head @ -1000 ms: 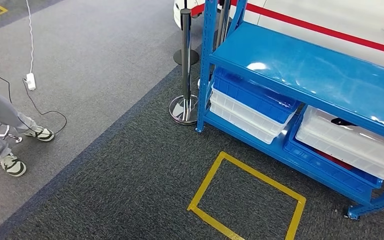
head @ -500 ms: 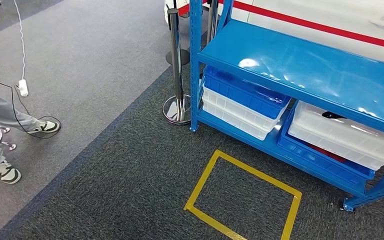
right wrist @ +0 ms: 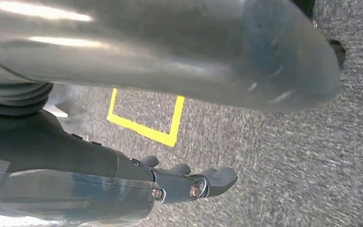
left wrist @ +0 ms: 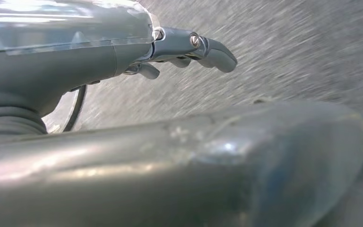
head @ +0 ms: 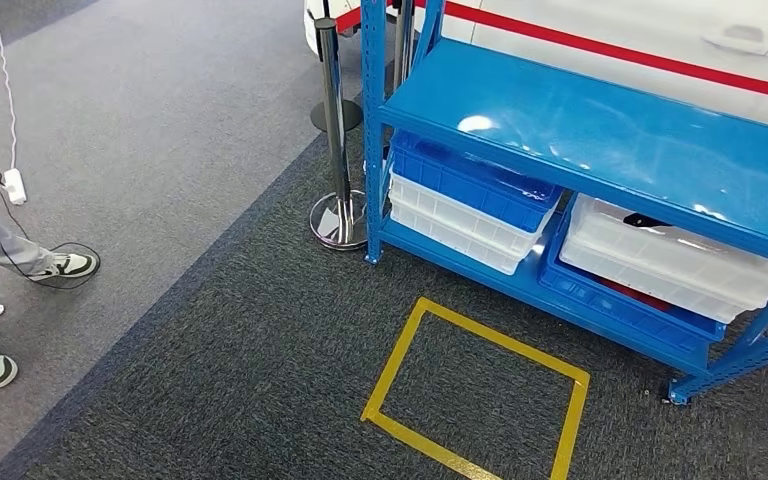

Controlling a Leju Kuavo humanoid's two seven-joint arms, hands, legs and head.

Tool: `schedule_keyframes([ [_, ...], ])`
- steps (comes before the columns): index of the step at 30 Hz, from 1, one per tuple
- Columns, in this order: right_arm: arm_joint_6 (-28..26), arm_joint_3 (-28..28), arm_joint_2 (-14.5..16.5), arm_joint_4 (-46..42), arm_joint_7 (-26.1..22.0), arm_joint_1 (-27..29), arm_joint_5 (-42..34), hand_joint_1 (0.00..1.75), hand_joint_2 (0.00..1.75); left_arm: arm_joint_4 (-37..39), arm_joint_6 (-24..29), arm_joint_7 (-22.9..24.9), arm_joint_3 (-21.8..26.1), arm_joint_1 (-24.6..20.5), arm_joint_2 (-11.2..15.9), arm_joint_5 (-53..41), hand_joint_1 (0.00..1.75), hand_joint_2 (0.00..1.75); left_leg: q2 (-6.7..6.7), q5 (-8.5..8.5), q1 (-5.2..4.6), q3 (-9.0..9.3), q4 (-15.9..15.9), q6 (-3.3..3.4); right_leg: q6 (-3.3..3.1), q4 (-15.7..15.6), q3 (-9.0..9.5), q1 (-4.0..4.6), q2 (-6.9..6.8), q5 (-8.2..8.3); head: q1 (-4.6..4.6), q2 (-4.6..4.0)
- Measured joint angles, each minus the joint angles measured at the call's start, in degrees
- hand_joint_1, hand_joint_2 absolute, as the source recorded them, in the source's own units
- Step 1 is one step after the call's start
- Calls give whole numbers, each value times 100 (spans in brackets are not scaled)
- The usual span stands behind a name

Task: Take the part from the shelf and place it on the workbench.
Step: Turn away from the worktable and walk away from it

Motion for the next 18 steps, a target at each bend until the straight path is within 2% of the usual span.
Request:
schedule_keyframes([
  [1, 9, -16, 1, 0, 1, -2, 23, 0, 0, 1, -57, 170, 12, -5, -3, 81, 0, 0, 26, 25, 14, 5, -27, 38, 19, 210, -93, -1, -42, -144, 12, 0],
  [3, 24, -28, 2, 0, 13, -5, 106, 0, 0, 2, -136, 486, 62, -10, -6, 193, 0, 0, 72, 41, 6, -17, -34, 73, 44, 926, -427, -16, -111, -537, 33, 0],
  [4, 25, -29, 2, 0, 25, -5, 156, 0, 0, 2, -153, 590, 94, -13, -6, 226, 0, 0, 90, 41, -2, -25, -30, 75, 57, 1272, -590, -21, -120, -670, 36, 0],
  [5, 21, -29, 2, 0, 41, -2, 200, 0, 0, 2, -163, 652, 127, -18, -6, 247, 0, 0, 109, 40, -9, -29, -26, 75, 66, 1464, -678, -23, -126, -699, 36, 0],
  [6, 10, -29, 1, 0, 59, 2, 240, 0, 0, 2, -166, 686, 159, -27, -7, 269, 0, 0, 123, 38, -14, -27, -22, 72, 68, 1432, -656, -22, -136, -612, 36, 0],
  [7, -9, -29, -4, 0, 74, 5, 277, 0, 0, 2, -166, 700, 193, -37, -9, 293, 0, 0, 138, 33, -16, -19, -19, 67, 60, 1166, -517, -21, -152, -432, 37, 0],
  [9, -60, -29, -28, -1, 87, 1, 329, 0, 0, 2, -160, 659, 256, -54, -21, 340, 0, 0, 165, 14, -32, 1, -6, 38, 16, 341, -94, 0, -234, -66, 36, 0],
  [10, -83, -29, -45, -2, 86, -5, 344, 0, 0, 2, -154, 611, 281, -62, -34, 358, 0, 0, 178, 3, -43, 6, 2, 17, -14, 41, 52, 16, -263, 29, 35, 0],
  [11, -96, -29, -63, -2, 85, -10, 351, 0, 0, 2, -146, 547, 303, -73, -53, 366, 0, 0, 190, -5, -52, 7, 9, -6, -42, -120, 123, 33, -281, 61, 34, 0],
  [13, -104, -30, -101, -2, 74, -13, 348, 0, 0, 2, -124, 392, 327, -105, -107, 332, 0, 0, 208, -9, -61, 14, 6, -55, -93, -167, 121, 39, -251, 64, 32, 0],
  [15, -105, -33, -133, -3, 60, -12, 332, 0, 0, 3, -100, 243, 333, -132, -161, 262, 0, 0, 177, -149, -56, -12, 131, -127, -156, -200, 132, 3, -225, 93, 29, 0],
  [16, -104, -36, -145, -4, 56, -13, 325, 0, 0, 4, -93, 193, 333, -139, -183, 231, 0, 0, 144, -297, -50, -81, 333, -160, -189, -218, 137, -17, -212, 108, 24, 0],
  [18, -102, -38, -165, -7, 49, -15, 320, 0, 0, 8, -90, 151, 332, -139, -218, 204, 0, 0, 89, -674, -21, -359, 1023, -201, -223, -222, 130, -22, -180, 118, 17, 0],
])
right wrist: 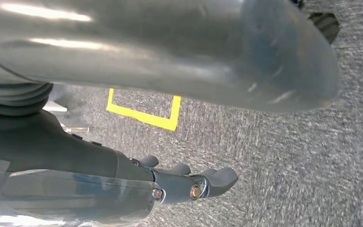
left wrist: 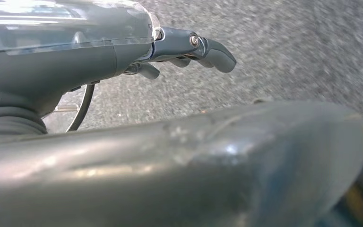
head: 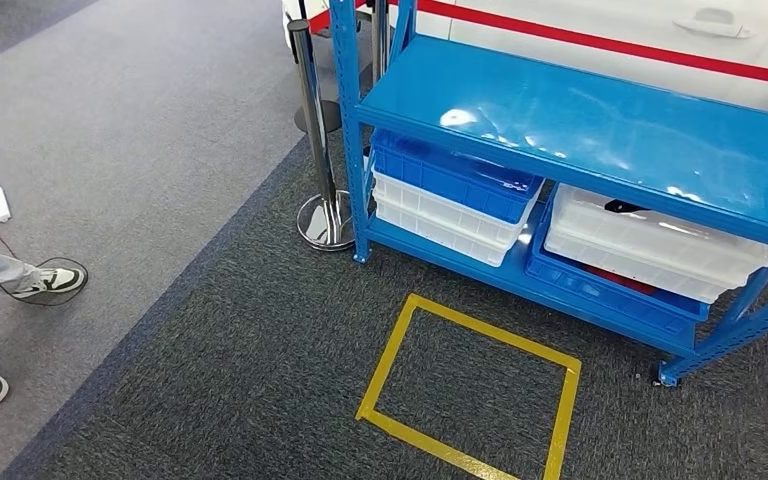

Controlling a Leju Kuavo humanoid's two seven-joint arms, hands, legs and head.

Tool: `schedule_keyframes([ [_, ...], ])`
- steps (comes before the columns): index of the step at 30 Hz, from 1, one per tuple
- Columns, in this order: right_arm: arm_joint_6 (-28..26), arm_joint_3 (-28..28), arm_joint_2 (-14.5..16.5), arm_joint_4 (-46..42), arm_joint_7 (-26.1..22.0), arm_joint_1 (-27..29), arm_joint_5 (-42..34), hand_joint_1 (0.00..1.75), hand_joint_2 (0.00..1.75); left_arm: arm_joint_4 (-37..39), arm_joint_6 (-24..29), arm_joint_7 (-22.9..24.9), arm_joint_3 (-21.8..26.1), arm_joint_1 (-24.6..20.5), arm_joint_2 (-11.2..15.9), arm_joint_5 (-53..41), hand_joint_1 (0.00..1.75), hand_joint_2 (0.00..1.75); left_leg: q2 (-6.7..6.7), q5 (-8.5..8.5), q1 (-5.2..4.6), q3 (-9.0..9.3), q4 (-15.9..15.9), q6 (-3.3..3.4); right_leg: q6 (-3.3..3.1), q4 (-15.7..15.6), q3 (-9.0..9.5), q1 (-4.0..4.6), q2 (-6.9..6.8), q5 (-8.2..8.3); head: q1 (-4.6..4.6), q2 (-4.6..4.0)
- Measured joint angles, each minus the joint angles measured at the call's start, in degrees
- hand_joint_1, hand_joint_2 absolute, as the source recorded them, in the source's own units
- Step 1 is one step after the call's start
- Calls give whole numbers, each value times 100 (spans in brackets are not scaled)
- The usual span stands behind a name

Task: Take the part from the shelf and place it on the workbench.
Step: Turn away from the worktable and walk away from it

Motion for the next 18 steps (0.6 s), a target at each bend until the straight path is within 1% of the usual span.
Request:
schedule_keyframes([
  [1, 3, -1, -7, -1, -1, 2, 0, 0, 0, 2, 0, -5, -1, 2, -16, -7, 0, 0, -7, -149, 17, -163, 370, -14, -3, 2, -6, 2, 19, 1, -1, 0],
  [2, 7, -1, -10, -2, -1, 5, -1, 0, 0, 5, 0, -9, -1, 5, -28, -11, 0, 0, -7, -210, 33, -274, 614, -26, -3, 5, -7, 2, 42, 1, -1, 0],
  [3, 9, -2, -14, -2, -1, 7, -2, 0, 0, 7, 0, -15, -1, 8, -37, -22, 0, 0, -8, -177, 48, -310, 688, -35, -1, 9, -6, 1, 66, 0, -1, 0],
  [4, 14, -3, -15, -2, -7, 8, -5, 0, 0, 8, -1, -31, -2, 11, -44, -47, 0, 0, -8, -26, 61, -233, 513, -38, 6, 14, 0, -2, 94, -2, -1, 0],
  [5, 22, -4, -15, -2, -19, 8, -12, 0, 0, 9, -3, -54, -8, 12, -52, -90, 0, 0, -21, 198, 73, -63, 142, -34, 19, 21, 9, -6, 123, -7, -1, 0],
  [6, 32, -6, -15, -2, -38, 7, -21, 0, 0, 9, -10, -78, -22, 12, -62, -147, 0, 0, -63, 386, 81, 124, -271, -23, 41, 32, 12, -5, 148, -14, -1, 0],
  [7, 42, -9, -14, -2, -60, 4, -31, 0, 0, 12, -26, -94, -46, 10, -75, -211, 0, 0, -105, 527, 82, 283, -641, -9, 74, 50, 5, 0, 174, -19, 1, 0],
  [8, 49, -13, -13, -2, -79, 2, -41, 0, 0, 15, -48, -84, -73, 5, -88, -266, 0, 0, -145, 589, 78, 374, -867, 7, 111, 63, -8, 3, 192, -19, 3, 0],
  [9, 51, -19, -12, -2, -94, 0, -48, 0, 0, 19, -77, -51, -96, -1, -100, -312, 0, 0, -172, 583, 70, 393, -945, 27, 152, 71, -26, 6, 206, -13, 4, 0],
  [10, 52, -26, -8, -2, -103, 0, -55, 0, 0, 21, -111, 5, -118, -10, -109, -345, 0, 0, -166, 589, 61, 389, -963, 53, 194, 71, -40, 3, 222, -2, 5, 0],
  [11, 52, -34, -4, -2, -108, 1, -59, 0, 0, 22, -146, 79, -135, -15, -118, -367, 0, 0, -149, 608, 64, 389, -976, 94, 231, 73, -48, -8, 224, -4, 4, 0],
  [12, 53, -42, -1, -3, -109, 2, -62, 0, 0, 22, -183, 159, -148, -17, -123, -381, 0, 0, -128, 630, 67, 391, -995, 138, 263, 119, -69, -15, 201, -43, 6, 0],
  [13, 53, -46, 3, -3, -106, 1, -61, 0, 0, 22, -219, 238, -158, -17, -126, -385, 0, 0, -103, 653, 71, 391, -1017, 181, 288, 260, -134, -21, 162, -146, 8, 0],
  [14, 54, -48, 5, -4, -98, -1, -55, 0, 0, 22, -252, 305, -163, -16, -128, -385, 0, 0, -76, 670, 73, 384, -1033, 215, 306, 520, -254, -25, 116, -309, 10, 0],
  [16, 57, -48, 15, -4, -86, -2, -37, 0, 0, 22, -299, 396, -162, -10, -122, -381, 0, 0, -29, 678, 51, 358, -1033, 245, 330, 1282, -619, -27, 59, -686, 11, 0],
  [17, 58, -49, 21, -4, -83, -1, -30, 0, 0, 22, -311, 420, -161, -8, -118, -379, 0, 0, -5, 678, 37, 352, -1032, 249, 337, 1588, -765, -29, 54, -783, 11, 0],
  [18, 59, -49, 26, -4, -81, 2, -25, 0, 0, 22, -317, 434, -161, -7, -113, -379, 0, 0, 17, 677, 24, 352, -1030, 252, 335, 1708, -820, -29, 49, -770, 10, 0],
])
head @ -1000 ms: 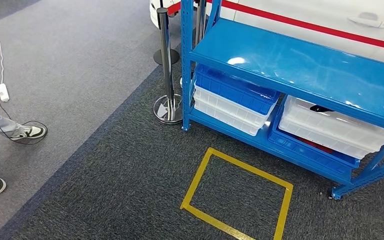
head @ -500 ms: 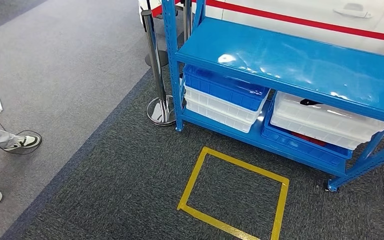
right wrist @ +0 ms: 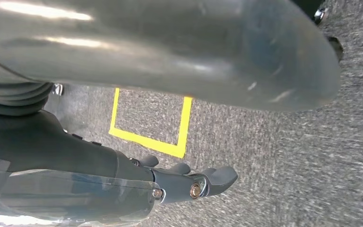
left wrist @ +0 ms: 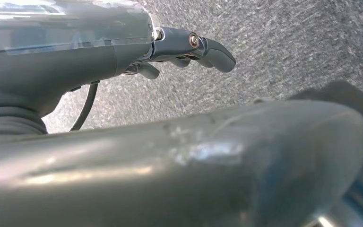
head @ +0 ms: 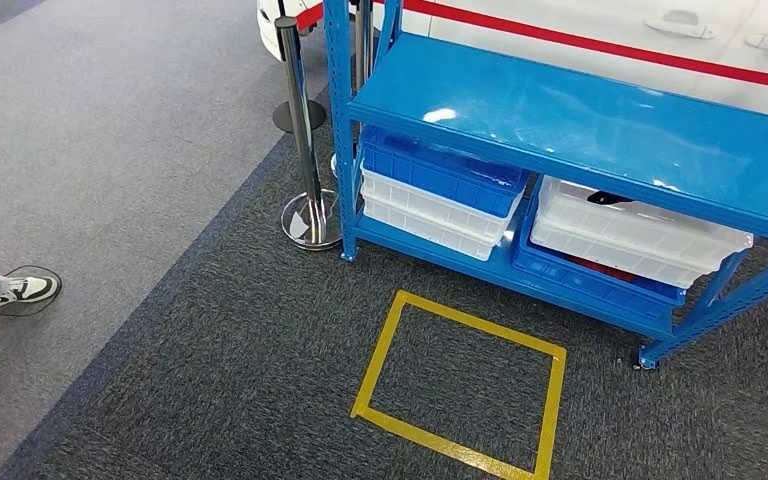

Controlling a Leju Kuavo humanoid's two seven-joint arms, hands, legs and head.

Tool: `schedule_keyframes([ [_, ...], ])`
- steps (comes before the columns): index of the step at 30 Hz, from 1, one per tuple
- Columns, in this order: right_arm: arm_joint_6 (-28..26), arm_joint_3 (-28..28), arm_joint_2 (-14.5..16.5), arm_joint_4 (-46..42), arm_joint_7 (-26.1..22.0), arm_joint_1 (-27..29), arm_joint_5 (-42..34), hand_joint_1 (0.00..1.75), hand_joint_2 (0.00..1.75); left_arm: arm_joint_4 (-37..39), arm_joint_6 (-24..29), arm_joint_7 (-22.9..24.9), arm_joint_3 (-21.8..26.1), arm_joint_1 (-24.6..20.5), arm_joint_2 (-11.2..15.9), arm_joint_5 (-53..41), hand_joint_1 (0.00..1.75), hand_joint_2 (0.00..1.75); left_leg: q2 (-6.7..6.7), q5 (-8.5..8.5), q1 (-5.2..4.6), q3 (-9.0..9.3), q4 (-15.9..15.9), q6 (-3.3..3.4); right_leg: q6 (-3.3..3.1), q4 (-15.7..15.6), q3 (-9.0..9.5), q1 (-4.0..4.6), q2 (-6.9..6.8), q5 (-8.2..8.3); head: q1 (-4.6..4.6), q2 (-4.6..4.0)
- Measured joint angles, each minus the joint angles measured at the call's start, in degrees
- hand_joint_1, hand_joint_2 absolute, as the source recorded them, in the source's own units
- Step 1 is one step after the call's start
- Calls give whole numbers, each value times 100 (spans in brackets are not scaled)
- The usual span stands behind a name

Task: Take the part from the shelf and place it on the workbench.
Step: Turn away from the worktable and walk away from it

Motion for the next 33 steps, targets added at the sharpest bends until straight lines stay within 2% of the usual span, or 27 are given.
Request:
schedule_keyframes([
  [1, -3, -1, 3, 0, 4, 2, 3, 0, 0, 0, -2, 9, 0, -2, 4, 0, 0, 0, 18, -2, -10, 7, 1, -1, -10, -108, 59, 1, -10, 122, 1, 0],
  [3, -9, -3, 3, -4, 19, 0, 8, 0, 0, 0, -6, 10, 0, -9, 6, -2, 0, 0, 48, -13, -21, 32, 2, -11, -64, -866, 446, 20, -79, 511, 2, 0],
  [4, -12, -6, 3, -8, 30, -8, 11, 0, 0, 0, -13, 3, 0, -13, 5, -12, 0, 0, 62, -23, -33, 38, 11, -29, -101, -1242, 633, 43, -128, 643, 1, 0],
  [5, -13, -9, 3, -11, 39, -18, 14, 0, 0, 0, -21, -11, 0, -17, 4, -24, 0, 0, 77, -32, -44, 39, 17, -50, -137, -1501, 753, 65, -164, 714, -2, 0],
  [6, -13, -11, 4, -14, 47, -26, 15, 0, 0, 0, -32, -29, 0, -23, 3, -39, 0, 0, 93, -39, -53, 37, 22, -76, -166, -1615, 795, 85, -183, 722, -4, 0],
  [7, -13, -14, 6, -15, 52, -32, 16, 0, 0, 0, -39, -46, 0, -31, 2, -57, 0, 0, 112, -43, -61, 37, 23, -105, -191, -1629, 789, 99, -167, 720, -6, 0],
  [9, -13, -23, 18, -15, 60, -32, 16, 0, 0, -1, -46, -67, 0, -48, 0, -78, 0, 0, 114, -83, -59, 30, 60, -167, -249, -1654, 787, 74, -128, 742, -7, 0],
  [11, -14, -40, 33, -16, 64, -32, 16, 0, 0, -1, -48, -77, 0, -52, -1, -85, 0, 0, 43, -325, -45, -114, 410, -229, -319, -1687, 793, 38, -106, 769, -20, 0],
  [13, -13, -59, 37, -19, 66, -33, 19, 0, 0, 0, -51, -90, -1, -48, -1, -85, 0, 0, -15, -723, -14, -463, 1181, -272, -354, -1687, 780, 38, -76, 776, -31, 0],
  [14, -8, -68, 37, -19, 67, -33, 21, 0, 0, 0, -53, -104, -4, -47, -1, -85, 0, 0, -21, -852, 0, -627, 1534, -288, -358, -1683, 775, 40, -54, 777, -31, 0],
  [15, 2, -77, 38, -20, 67, -32, 24, 0, 0, 0, -55, -124, -13, -46, -2, -85, 0, 0, -22, -870, 10, -715, 1717, -300, -357, -1679, 774, 40, -30, 776, -31, 0],
  [16, 13, -84, 40, -20, 67, -33, 30, 0, 0, 0, -56, -146, -28, -46, -2, -85, 0, 0, -22, -757, 21, -684, 1646, -306, -353, -1672, 777, 39, -2, 774, -31, 0],
  [17, 26, -89, 48, -20, 66, -34, 36, 0, 0, 0, -57, -167, -48, -46, -3, -85, 0, 0, -26, -560, 31, -553, 1364, -304, -347, -1663, 784, 38, 27, 770, -31, 0],
  [18, 37, -91, 57, -20, 64, -35, 42, 0, 0, 0, -57, -181, -67, -46, -3, -85, 0, 0, -49, -338, 40, -357, 937, -292, -334, -1650, 788, 36, 58, 763, -31, 0],
  [19, 47, -91, 66, -20, 62, -37, 47, 0, 0, 0, -58, -190, -80, -46, -3, -85, 0, 0, -83, -184, 40, -177, 538, -277, -312, -1629, 784, 45, 85, 753, -32, 0],
  [21, 58, -92, 74, -20, 54, -40, 56, 0, 0, 0, -68, -187, -90, -50, -4, -85, 0, 0, -140, -74, 30, -3, 115, -233, -249, -1602, 759, 55, 123, 750, -29, 0],
  [24, 56, -95, 74, -24, 49, -36, 75, 0, 0, 0, -119, -129, -92, -56, -3, -86, 0, 0, -119, -51, 18, 0, 60, -138, -141, -1594, 740, 40, 143, 751, -28, 0],
  [25, 51, -95, 74, -25, 50, -35, 84, 0, 0, 0, -140, -107, -92, -56, -2, -86, 0, 0, -99, -27, 24, 7, 32, -92, -111, -1514, 706, 34, 121, 684, -22, 0],
  [27, 43, -95, 73, -28, 54, -37, 99, 0, 0, 0, -180, -78, -92, -53, 0, -86, 0, 0, -50, 17, 40, 8, -14, -22, -60, -1000, 472, 22, 53, 359, -9, 0],
  [29, 43, -95, 74, -28, 66, -37, 108, 0, 0, 0, -197, -70, -92, -41, 1, -86, 0, 0, -10, 23, 31, -14, -12, -8, -29, -232, 108, 19, 10, 12, -2, 0],
  [30, 44, -95, 75, -28, 74, -34, 109, 0, 0, 0, -201, -69, -92, -36, 1, -86, 0, 0, 9, 23, 26, -16, -10, -8, -21, -22, 10, 18, 2, -26, -2, 0],
  [31, 44, -95, 75, -29, 82, -29, 110, 0, 0, 0, -202, -68, -92, -32, 1, -86, 0, 0, 24, 21, 23, -14, -7, -10, -21, -21, 13, 18, -7, 46, -2, 0],
  [32, 44, -95, 75, -30, 89, -24, 110, 0, 0, 0, -203, -68, -92, -33, 1, -86, 0, 0, 35, 16, 23, -5, -5, -15, -29, -254, 134, 18, -21, 215, -2, 0],
  [33, 44, -95, 75, -32, 93, -23, 111, 0, 0, 0, -203, -69, -92, -34, 1, -86, 0, 0, 46, 9, 22, 9, -4, -25, -49, -664, 344, 21, -54, 431, -1, 0],
])
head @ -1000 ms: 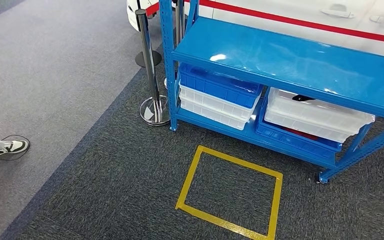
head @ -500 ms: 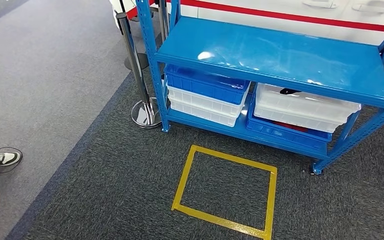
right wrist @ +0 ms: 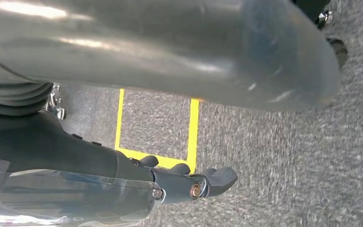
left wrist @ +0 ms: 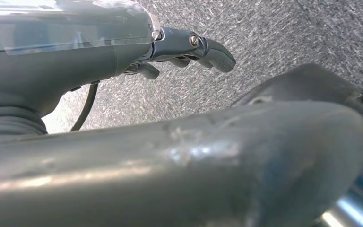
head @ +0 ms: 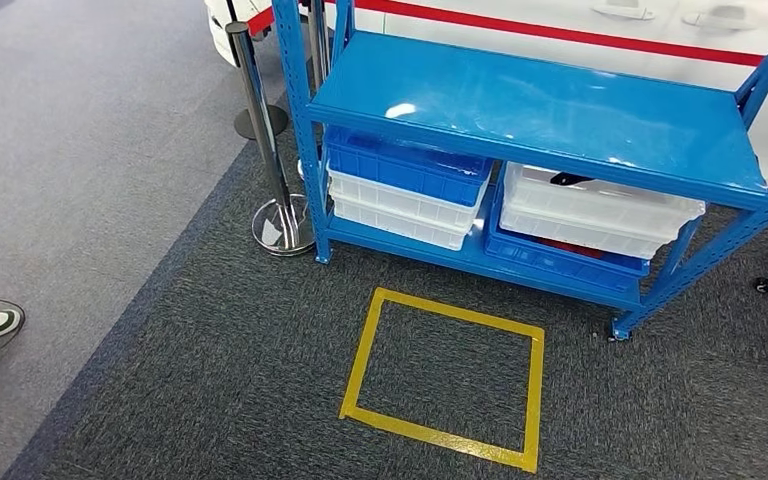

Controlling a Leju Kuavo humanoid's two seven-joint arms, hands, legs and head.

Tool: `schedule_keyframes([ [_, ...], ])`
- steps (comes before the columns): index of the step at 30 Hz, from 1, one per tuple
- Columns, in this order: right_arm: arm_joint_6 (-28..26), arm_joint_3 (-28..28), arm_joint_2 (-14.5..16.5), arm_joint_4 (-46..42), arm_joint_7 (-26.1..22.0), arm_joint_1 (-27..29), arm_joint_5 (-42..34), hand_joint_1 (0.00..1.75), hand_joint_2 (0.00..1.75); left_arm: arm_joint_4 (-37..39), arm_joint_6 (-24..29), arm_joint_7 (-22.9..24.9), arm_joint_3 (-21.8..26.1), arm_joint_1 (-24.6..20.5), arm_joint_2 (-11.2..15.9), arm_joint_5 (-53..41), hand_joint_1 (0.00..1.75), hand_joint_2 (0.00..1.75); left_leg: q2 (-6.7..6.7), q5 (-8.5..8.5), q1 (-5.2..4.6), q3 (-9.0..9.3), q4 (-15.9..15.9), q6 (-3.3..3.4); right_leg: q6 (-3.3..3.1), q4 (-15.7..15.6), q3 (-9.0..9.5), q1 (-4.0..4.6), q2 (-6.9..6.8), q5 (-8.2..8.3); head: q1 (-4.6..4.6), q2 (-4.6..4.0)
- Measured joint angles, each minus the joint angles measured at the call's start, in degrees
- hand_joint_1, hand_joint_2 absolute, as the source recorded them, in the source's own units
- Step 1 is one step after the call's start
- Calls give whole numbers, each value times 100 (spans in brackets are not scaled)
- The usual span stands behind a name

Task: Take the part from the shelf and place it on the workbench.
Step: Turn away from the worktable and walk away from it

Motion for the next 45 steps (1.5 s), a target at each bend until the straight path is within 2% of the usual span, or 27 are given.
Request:
schedule_keyframes([
  [2, 0, -1, -1, -4, 3, -11, 0, 0, 0, 0, 0, -1, 0, 0, -1, -1, 0, 0, 24, -24, -25, 18, 13, -43, -61, -731, 361, 31, -88, 259, -2, 0],
  [3, 0, -2, -1, -5, 3, -19, 0, 0, 0, 0, 0, -2, 0, -1, -1, -1, 0, 0, 38, -34, -37, 20, 19, -71, -93, -921, 445, 47, -113, 299, -5, 0],
  [6, 0, -2, 2, -5, 4, -24, 1, 0, 0, 0, 0, -2, 0, -16, 2, -1, 0, 0, 68, -59, -39, 24, 35, -159, -178, -975, 437, 51, -76, 302, -9, 0],
  [7, 1, -3, 4, -5, 5, -23, 1, 0, 0, 0, 0, -2, 0, -19, 3, -1, 0, 0, 51, -118, -33, 2, 103, -191, -216, -989, 439, 38, -63, 313, -12, 0],
  [9, 1, -5, 7, -7, 7, -25, 1, 0, 0, 0, -1, -2, 0, -16, 5, -2, 0, 0, -15, -410, -17, -189, 551, -249, -286, -1015, 442, 15, -39, 339, -24, 0],
  [11, 1, -9, 7, -8, 7, -25, 7, 0, 0, 0, -1, -11, 0, -5, 7, -2, 0, 0, -56, -784, -7, -545, 1330, -284, -311, -1011, 425, 20, -2, 343, -33, 0],
  [12, 3, -13, 8, -8, 7, -24, 11, 0, 0, 0, 3, -21, 0, -2, 7, -1, 0, 0, -63, -869, -3, -683, 1623, -296, -312, -1009, 423, 23, 21, 344, -32, 0],
  [13, 5, -18, 8, -8, 7, -23, 18, 0, 0, 0, 11, -33, 0, -3, 7, 0, 0, 0, -65, -824, -3, -719, 1694, -298, -311, -1006, 425, 24, 47, 343, -32, 0],
  [14, 8, -25, 10, -8, 5, -24, 28, 0, 0, 0, 23, -45, 0, -6, 7, 0, 0, 0, -68, -669, -2, -645, 1530, -289, -308, -1004, 433, 24, 74, 341, -32, 0],
  [16, 14, -36, 19, -8, -4, -26, 50, 0, 0, 0, 44, -59, 0, -8, 8, 0, 0, 0, -118, -247, -3, -293, 761, -241, -291, -993, 451, 26, 133, 332, -32, 0],
  [17, 15, -40, 25, -8, -12, -28, 61, 0, 0, 0, 49, -64, 0, -7, 8, -1, 0, 0, -159, -122, -6, -138, 402, -213, -270, -976, 447, 36, 160, 324, -31, 0],
  [19, 15, -46, 33, -9, -27, -27, 80, 0, 0, 0, 50, -72, 0, -12, 9, -1, 0, 0, -221, -64, -21, -10, 69, -170, -210, -956, 420, 46, 195, 322, -26, 0],
  [22, 15, -52, 32, -12, -36, -18, 109, 0, 0, 0, 44, -68, 1, -22, 5, -1, 0, 0, -185, -27, -4, 6, 8, -76, -108, -915, 389, 36, 200, 293, -22, 0],
  [24, 15, -54, 31, -15, -37, -18, 136, 0, 0, 0, 22, -61, 2, -20, 1, 0, 0, 0, -139, 14, 20, 16, -37, -4, -61, -547, 223, 27, 135, 47, -7, 0],
  [26, 16, -55, 32, -16, -37, -19, 165, 0, 0, 0, -6, -60, 2, -12, -1, 1, 0, 0, -95, 19, 10, 3, -36, 20, -27, 171, -120, 13, 78, -319, 5, 0],
  [27, 19, -55, 33, -16, -40, -18, 179, 0, 0, 0, -18, -61, 3, -7, -1, 1, 0, 0, -71, 18, 7, -1, -33, 21, -12, 478, -269, 5, 68, -421, 5, 0],
  [28, 22, -55, 33, -16, -45, -16, 194, 0, 0, 0, -28, -64, 3, -3, 0, 1, 0, 0, -51, 15, 5, -1, -31, 19, -3, 632, -346, 0, 57, -428, 4, 0],
  [29, 25, -55, 33, -17, -52, -14, 208, 0, 0, 0, -38, -70, 4, -2, 1, 1, 0, 0, -36, 9, 5, 3, -27, 13, 0, 555, -308, -4, 43, -317, 5, 0],
  [32, 27, -55, 30, -26, -73, -19, 225, 0, 0, 0, -61, -93, 4, -4, -1, 1, 0, 0, 2, -28, -5, 34, -5, -39, -39, -550, 240, 8, -57, 221, 7, 0],
  [33, 28, -55, 29, -30, -77, -26, 226, 0, 0, 0, -67, -102, 4, -4, -1, 1, 0, 0, 15, -40, -15, 38, 5, -68, -68, -810, 364, 23, -79, 299, 5, 0],
  [34, 29, -55, 30, -31, -79, -31, 227, 0, 0, 0, -72, -110, 4, -5, -1, 0, 0, 0, 26, -49, -25, 38, 12, -98, -97, -929, 413, 39, -90, 310, 3, 0],
  [37, 26, -55, 31, -31, -57, -32, 242, 0, 0, 0, -87, -119, 5, -22, 3, 0, 0, 0, 38, -77, -25, 45, 28, -197, -195, -955, 407, 44, -43, 314, 0, 0],
  [39, 22, -55, 33, -31, -44, -31, 250, 0, 0, 0, -95, -119, 6, -22, 6, 1, 0, 0, -2, -264, -12, -52, 277, -254, -275, -985, 414, 24, -21, 336, -9, 0],
  [42, 20, -55, 33, -32, -39, -32, 256, 0, 0, 0, -96, -121, 6, -8, 7, 1, 0, 0, -62, -810, 4, -550, 1356, -298, -336, -985, 395, 37, 20, 345, -21, 0],
  [43, 20, -55, 33, -32, -38, -29, 257, 0, 0, 0, -96, -122, 6, -5, 7, 0, 0, 0, -66, -881, 5, -676, 1624, -302, -341, -979, 392, 47, 40, 344, -21, 0],
  [44, 20, -55, 33, -32, -37, -27, 258, 0, 0, 0, -96, -123, 7, -4, 7, 0, 0, 0, -67, -842, 5, -710, 1693, -297, -343, -970, 392, 56, 62, 342, -21, 0],
  [45, 20, -55, 33, -32, -37, -28, 260, 0, 0, 0, -96, -125, 7, -5, 7, 0, 0, 0, -69, -701, 5, -637, 1536, -282, -344, -962, 395, 63, 86, 340, -21, 0],
])
